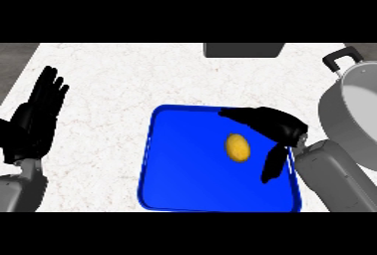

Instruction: Pick the lemon from the tray and place it in the pot

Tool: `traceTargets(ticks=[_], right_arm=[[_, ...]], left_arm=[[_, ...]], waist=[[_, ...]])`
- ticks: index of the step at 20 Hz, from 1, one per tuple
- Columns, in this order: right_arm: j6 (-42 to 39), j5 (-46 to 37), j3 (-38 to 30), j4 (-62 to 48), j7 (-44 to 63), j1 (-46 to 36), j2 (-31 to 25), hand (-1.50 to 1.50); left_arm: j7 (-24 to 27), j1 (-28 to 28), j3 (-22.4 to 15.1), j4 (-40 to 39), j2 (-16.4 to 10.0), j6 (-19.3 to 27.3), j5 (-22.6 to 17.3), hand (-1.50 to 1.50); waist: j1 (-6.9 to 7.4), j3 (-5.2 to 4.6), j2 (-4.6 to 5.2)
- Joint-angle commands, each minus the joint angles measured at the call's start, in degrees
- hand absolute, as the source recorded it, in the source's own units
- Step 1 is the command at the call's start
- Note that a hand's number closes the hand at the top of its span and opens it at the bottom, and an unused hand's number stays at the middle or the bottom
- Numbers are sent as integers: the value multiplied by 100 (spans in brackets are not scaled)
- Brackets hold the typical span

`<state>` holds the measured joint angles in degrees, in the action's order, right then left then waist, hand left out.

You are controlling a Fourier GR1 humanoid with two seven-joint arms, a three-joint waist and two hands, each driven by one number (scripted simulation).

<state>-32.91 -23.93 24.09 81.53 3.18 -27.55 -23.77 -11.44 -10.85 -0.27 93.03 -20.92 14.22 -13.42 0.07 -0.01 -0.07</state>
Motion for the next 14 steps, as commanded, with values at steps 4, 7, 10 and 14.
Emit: traceTargets(ticks=[4, 7, 10, 14], right_arm=[[65, -787, -33, -79, 445, 55, 522, -150], [143, -1125, -206, -724, -276, -25, 521, -150], [300, -1416, -238, -864, -501, 162, 647, -150], [395, -1758, -263, -1068, -514, 88, 966, -150]], left_arm=[[-86, -210, 74, -152, 290, 8, 243, 0], [193, -238, 272, -460, 258, -334, 256, 0], [85, -88, 410, -250, 283, -472, 187, 0], [53, 9, 324, -7, 505, -382, 386, 0]], waist=[[-1, 1, 8], [10, 1, 13], [14, 1, 10], [22, 1, 9]])
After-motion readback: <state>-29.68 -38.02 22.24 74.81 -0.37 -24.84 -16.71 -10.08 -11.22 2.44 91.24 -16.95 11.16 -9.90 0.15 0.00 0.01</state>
